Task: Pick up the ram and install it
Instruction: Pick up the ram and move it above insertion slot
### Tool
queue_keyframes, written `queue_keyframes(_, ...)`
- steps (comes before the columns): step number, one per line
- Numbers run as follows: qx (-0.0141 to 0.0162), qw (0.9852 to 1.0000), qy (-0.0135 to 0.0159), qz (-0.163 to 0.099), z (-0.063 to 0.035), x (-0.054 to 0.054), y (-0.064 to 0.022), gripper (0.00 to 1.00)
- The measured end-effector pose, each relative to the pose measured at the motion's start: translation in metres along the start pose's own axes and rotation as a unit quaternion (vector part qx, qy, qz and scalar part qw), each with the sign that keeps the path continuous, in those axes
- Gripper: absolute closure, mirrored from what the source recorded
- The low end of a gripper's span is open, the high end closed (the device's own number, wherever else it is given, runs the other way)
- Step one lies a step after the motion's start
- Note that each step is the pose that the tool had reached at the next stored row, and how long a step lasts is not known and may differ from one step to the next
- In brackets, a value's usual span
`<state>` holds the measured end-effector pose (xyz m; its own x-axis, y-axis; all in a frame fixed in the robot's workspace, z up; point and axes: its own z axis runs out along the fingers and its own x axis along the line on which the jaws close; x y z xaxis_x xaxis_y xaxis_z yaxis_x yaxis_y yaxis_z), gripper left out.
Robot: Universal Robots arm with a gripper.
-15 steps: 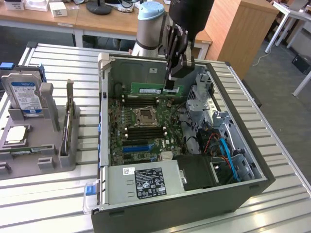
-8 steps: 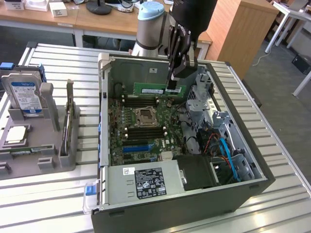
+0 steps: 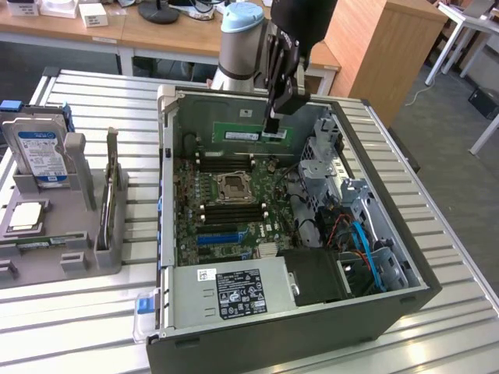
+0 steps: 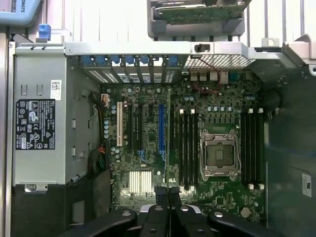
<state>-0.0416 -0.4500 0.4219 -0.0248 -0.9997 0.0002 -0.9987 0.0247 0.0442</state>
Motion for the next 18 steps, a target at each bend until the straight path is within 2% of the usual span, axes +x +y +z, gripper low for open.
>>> queue_keyframes(2,0.0000,1.0000,-0.0008,0.000,0.0020,-0.020,0.0004,0.88)
queue_keyframes(12,-0.0001,1.0000,-0.0028,0.000,0.0039,-0.039,0.0008,0.88)
queue_keyframes(18,0.0000,1.0000,-0.0029,0.000,0.0058,-0.041,0.0007,0.88)
